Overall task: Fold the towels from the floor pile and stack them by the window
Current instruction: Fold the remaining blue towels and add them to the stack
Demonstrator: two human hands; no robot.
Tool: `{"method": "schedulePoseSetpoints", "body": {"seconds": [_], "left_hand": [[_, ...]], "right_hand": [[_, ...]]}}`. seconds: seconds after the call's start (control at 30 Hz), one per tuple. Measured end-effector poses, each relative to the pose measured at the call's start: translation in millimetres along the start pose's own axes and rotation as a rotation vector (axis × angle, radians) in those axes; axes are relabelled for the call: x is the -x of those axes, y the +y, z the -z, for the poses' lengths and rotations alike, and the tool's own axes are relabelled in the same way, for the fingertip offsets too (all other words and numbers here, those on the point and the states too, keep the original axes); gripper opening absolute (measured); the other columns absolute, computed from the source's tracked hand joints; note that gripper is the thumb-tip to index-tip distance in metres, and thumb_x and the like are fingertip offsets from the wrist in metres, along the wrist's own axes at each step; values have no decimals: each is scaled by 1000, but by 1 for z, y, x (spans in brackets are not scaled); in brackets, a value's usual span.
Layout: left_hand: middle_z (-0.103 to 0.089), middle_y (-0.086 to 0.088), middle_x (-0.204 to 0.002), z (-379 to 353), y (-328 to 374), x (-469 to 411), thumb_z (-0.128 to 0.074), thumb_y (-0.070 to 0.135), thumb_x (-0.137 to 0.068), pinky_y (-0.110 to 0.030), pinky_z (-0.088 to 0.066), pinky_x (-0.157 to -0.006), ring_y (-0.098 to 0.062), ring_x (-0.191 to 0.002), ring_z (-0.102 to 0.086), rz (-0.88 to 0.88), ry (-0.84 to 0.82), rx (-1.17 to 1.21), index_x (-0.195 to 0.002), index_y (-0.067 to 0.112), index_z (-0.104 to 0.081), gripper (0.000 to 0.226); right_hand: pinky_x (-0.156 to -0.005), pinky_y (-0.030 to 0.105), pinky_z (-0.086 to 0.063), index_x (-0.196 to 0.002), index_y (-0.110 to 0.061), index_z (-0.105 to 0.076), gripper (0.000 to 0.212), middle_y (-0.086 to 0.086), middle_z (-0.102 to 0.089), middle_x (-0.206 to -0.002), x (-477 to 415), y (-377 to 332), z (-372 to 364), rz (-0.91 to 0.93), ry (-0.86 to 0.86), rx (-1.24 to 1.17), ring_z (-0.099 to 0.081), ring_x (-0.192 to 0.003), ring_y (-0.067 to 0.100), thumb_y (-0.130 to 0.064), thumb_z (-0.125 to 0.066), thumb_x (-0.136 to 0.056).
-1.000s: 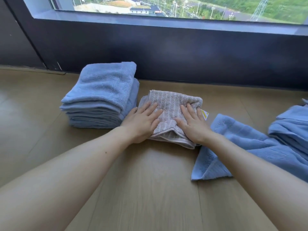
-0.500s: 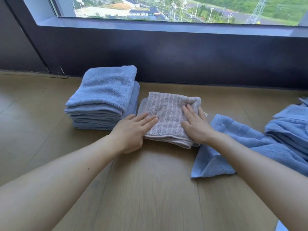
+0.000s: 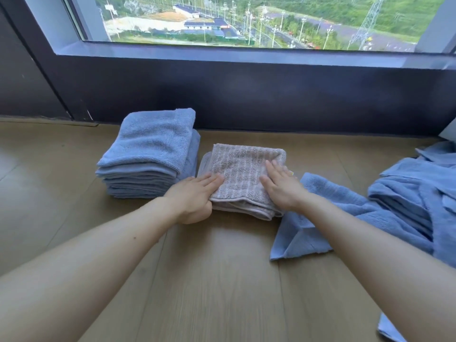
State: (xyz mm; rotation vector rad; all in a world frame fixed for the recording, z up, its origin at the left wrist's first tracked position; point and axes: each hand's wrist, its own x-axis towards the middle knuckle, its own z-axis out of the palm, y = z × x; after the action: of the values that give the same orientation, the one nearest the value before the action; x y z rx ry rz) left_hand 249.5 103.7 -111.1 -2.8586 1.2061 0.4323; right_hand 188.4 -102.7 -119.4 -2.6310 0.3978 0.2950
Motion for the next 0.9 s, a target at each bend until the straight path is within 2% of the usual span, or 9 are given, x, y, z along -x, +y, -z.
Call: {"method": "schedulePoseSetpoints", "body": {"seconds": [0.2, 0.3, 0.4, 0.47, 0.53, 0.63, 0.73, 0.8, 0.9], "left_hand": [[-4, 11, -158, -3, 63, 13, -14, 33, -76, -21, 2, -115, -4, -145, 0, -111, 180, 93, -150, 23, -10, 76], [-45, 7, -143, -6, 116, 7, -6, 55, -74, -23, -23, -108, -10, -138, -30, -195, 241, 127, -135, 21, -48, 81], [-62, 2, -115, -19, 160, 2, -13, 69, -75, -30, -31, -96, -16, -119, -46, -147, 88, -64, -115, 23, -56, 75], [-62, -4, -114, -20, 180, -1, -38, 54, -88, -33, -33, -90, -23, -115, -49, -45, 22, -37, -108, 20, -54, 43], [-62, -9, -107, -16, 188, -3, -47, 32, -90, -33, -36, -76, -29, -106, -54, 8, 93, 112, -86, 21, -51, 12], [-49, -4, -77, 5, 186, -3, -46, 18, -91, -33, -33, -65, -32, -90, -53, -54, 198, 253, -61, 23, -27, 36], [-53, -3, -79, 50, 185, 6, -42, 20, -88, -34, -39, -71, -30, -87, -53, -176, 273, 335, -68, 23, -48, 22], [-61, -11, -92, 82, 184, 19, -34, 27, -80, -30, -39, -72, -26, -87, -53, -220, 373, 370, -89, 9, -64, 36], [-64, -7, -93, 128, 182, 49, -32, 30, -82, -30, -43, -73, -23, -84, -54, -251, 497, 372, -96, 10, -65, 40]], "right_hand": [[-116, 40, -3, -151, -21, -6, 52, -2, -5, -159, 58, 36, 27, 38, 28, 31, 1, -146, 19, -33, -22, -103], [-116, 35, -4, -150, -17, -12, 51, -1, -9, -158, 87, 67, 41, -15, 50, 23, 0, -146, 19, -32, -24, -103], [-117, 33, -4, -150, -17, -14, 50, 1, -9, -158, 115, 95, 45, -51, 40, 38, 0, -146, 20, -31, -26, -103], [-118, 35, -5, -150, -18, -15, 50, 1, -10, -158, 129, 106, 45, -58, 23, 33, 1, -146, 20, -30, -26, -103], [-118, 36, -4, -149, -18, -16, 49, 1, -11, -158, 139, 111, 46, -56, 18, 5, 2, -146, 19, -30, -27, -102], [-117, 33, -8, -147, -19, -24, 51, -2, -18, -157, 150, 109, 60, -22, 60, -59, -3, -146, 15, -32, -38, -100], [-114, 32, -19, -145, -24, -29, 56, -2, -29, -153, 159, 92, 84, 15, 158, -111, -20, -143, 18, -36, -49, -95], [-111, 35, -28, -143, -27, -34, 57, -3, -38, -147, 166, 72, 101, 31, 234, -155, -32, -136, 21, -38, -54, -91], [-95, 32, -39, -130, -27, -49, 41, -2, -56, -129, 180, 32, 124, 52, 410, -90, -48, -119, 24, -33, -53, -89]]}}
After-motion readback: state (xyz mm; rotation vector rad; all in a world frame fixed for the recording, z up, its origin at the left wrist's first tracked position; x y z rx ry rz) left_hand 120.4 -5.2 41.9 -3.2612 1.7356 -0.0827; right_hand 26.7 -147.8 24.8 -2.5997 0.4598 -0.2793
